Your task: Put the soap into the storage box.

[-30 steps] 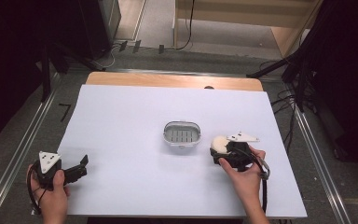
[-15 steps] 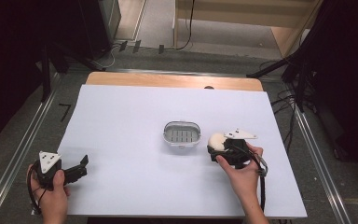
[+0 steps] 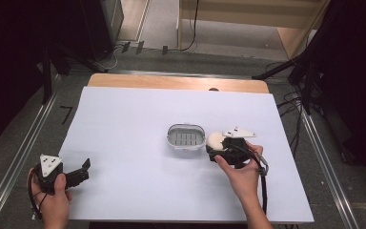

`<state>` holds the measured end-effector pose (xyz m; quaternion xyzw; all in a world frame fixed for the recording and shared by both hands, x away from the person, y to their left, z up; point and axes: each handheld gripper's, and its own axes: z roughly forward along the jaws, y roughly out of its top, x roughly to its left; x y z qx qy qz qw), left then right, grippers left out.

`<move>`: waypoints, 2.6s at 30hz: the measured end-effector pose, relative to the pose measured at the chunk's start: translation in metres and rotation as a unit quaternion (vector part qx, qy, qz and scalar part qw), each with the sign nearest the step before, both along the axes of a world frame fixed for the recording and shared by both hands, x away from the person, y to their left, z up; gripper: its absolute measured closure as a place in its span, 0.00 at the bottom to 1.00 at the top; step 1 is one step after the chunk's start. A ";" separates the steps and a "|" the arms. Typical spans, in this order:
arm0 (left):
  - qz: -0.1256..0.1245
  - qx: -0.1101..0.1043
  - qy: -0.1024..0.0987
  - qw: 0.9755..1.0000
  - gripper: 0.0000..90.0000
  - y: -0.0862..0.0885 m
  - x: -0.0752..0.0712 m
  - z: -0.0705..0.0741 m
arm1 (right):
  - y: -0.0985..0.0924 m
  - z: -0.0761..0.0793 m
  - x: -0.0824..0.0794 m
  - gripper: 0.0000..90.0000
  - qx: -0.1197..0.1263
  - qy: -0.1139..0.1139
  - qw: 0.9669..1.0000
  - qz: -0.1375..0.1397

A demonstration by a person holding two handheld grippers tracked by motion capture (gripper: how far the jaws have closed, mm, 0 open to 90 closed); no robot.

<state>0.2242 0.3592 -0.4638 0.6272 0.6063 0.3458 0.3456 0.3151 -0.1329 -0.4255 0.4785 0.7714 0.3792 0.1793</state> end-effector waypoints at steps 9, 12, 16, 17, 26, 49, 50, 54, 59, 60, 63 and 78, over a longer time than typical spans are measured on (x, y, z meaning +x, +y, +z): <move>-0.001 -0.001 0.001 1.000 0.00 0.000 0.000 0.000 | 0.012 0.005 0.004 0.28 0.000 -0.001 1.000 0.009; -0.001 -0.002 0.001 1.000 0.00 0.000 0.000 0.000 | 0.016 0.006 0.006 0.28 0.001 -0.002 1.000 0.011; -0.001 -0.003 0.002 1.000 0.00 0.000 0.001 0.000 | 0.022 0.007 0.008 0.28 0.004 -0.001 1.000 0.015; -0.001 -0.003 0.003 1.000 0.00 0.000 0.001 0.000 | 0.023 0.008 0.008 0.28 0.005 -0.001 1.000 0.017; -0.002 -0.003 0.002 1.000 0.00 0.000 0.000 0.000 | 0.034 0.010 0.014 0.28 0.009 -0.001 1.000 0.024; -0.002 -0.003 0.001 1.000 0.00 0.001 0.000 0.000 | 0.059 0.009 0.024 0.28 0.015 0.009 0.999 0.040; -0.002 -0.004 0.000 1.000 0.00 0.001 0.000 0.000 | 0.062 0.009 0.025 0.28 0.015 0.010 0.999 0.042; -0.003 -0.003 0.003 1.000 0.00 0.001 0.001 0.000 | 0.067 0.007 0.027 0.28 0.014 0.012 0.999 0.044; -0.003 -0.004 0.001 1.000 0.00 0.001 0.001 0.000 | 0.071 0.006 0.028 0.28 0.013 0.015 0.999 0.045; -0.002 -0.005 0.002 1.000 0.00 0.001 0.001 0.000 | 0.073 0.005 0.028 0.28 0.014 0.016 0.999 0.047; -0.002 -0.004 0.004 1.000 0.00 0.001 0.001 0.000 | 0.075 0.003 0.030 0.28 0.015 0.020 0.999 0.047; -0.003 -0.004 0.007 1.000 0.00 0.001 0.001 0.000 | 0.080 -0.004 0.037 0.28 0.017 0.034 0.998 0.043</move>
